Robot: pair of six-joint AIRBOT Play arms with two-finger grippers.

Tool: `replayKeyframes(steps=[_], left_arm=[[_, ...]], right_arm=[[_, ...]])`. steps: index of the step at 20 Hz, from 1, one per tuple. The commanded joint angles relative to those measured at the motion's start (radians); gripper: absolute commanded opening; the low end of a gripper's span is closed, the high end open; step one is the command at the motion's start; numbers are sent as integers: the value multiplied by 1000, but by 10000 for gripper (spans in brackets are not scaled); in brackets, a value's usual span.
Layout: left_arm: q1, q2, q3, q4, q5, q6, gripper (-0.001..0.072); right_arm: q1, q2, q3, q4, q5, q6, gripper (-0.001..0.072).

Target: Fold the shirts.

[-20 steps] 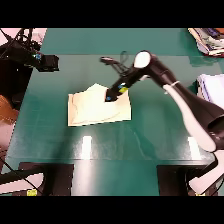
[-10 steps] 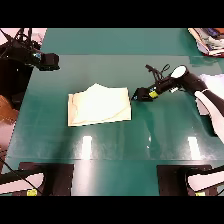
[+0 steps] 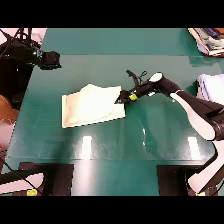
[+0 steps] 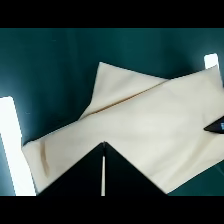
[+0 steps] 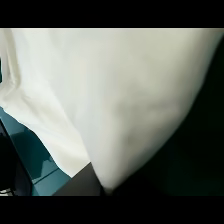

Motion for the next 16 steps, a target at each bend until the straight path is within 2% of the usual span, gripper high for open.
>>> replayKeyframes(steps=[1,5,9,16], left_arm=[[-8,-1,1,-38,-2,-1,22],[-89,-1,1,-38,-3,-1,22],[-195,-1,1,-38,11,-1,22],[-352,-1,1,-38,188,-1,22]], right_arm=[[26,-29,93,8,-8,-33,11],[-76,2,203,-105,22,10,11],[-317,127,248,-263,29,41,11],[-844,302,251,-262,-51,41,10]])
